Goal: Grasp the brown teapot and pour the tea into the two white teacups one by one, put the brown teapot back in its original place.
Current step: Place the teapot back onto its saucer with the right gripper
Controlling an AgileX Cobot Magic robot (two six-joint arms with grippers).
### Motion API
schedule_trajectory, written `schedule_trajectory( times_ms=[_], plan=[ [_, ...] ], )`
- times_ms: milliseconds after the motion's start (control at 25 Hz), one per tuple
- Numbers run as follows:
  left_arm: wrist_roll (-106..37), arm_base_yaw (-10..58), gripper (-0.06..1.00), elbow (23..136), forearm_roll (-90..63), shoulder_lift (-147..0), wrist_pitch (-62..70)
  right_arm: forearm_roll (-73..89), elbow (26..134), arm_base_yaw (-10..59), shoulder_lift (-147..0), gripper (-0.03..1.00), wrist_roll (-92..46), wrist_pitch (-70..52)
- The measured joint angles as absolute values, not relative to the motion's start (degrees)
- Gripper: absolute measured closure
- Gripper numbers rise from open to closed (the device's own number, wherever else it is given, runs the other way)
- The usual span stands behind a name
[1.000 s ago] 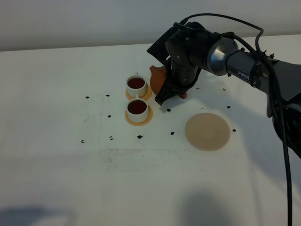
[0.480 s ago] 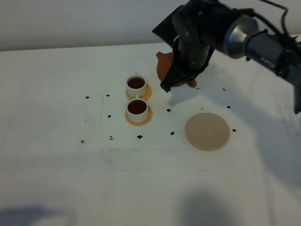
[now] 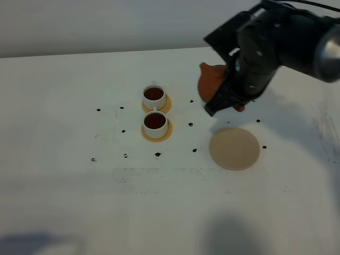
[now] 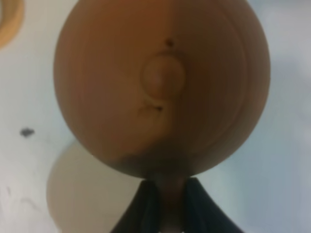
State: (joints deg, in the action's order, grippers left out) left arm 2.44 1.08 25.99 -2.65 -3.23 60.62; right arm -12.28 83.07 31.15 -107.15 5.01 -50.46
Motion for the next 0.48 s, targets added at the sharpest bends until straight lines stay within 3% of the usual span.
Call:
schedule_trajectory(
  times_ms=[480],
  plan=[
    [2.4, 1.1, 0.74, 26.0, -2.7, -3.2, 60.6, -3.8, 64.5, 30.0, -101.7, 0.87, 11.3, -41.0]
  ],
)
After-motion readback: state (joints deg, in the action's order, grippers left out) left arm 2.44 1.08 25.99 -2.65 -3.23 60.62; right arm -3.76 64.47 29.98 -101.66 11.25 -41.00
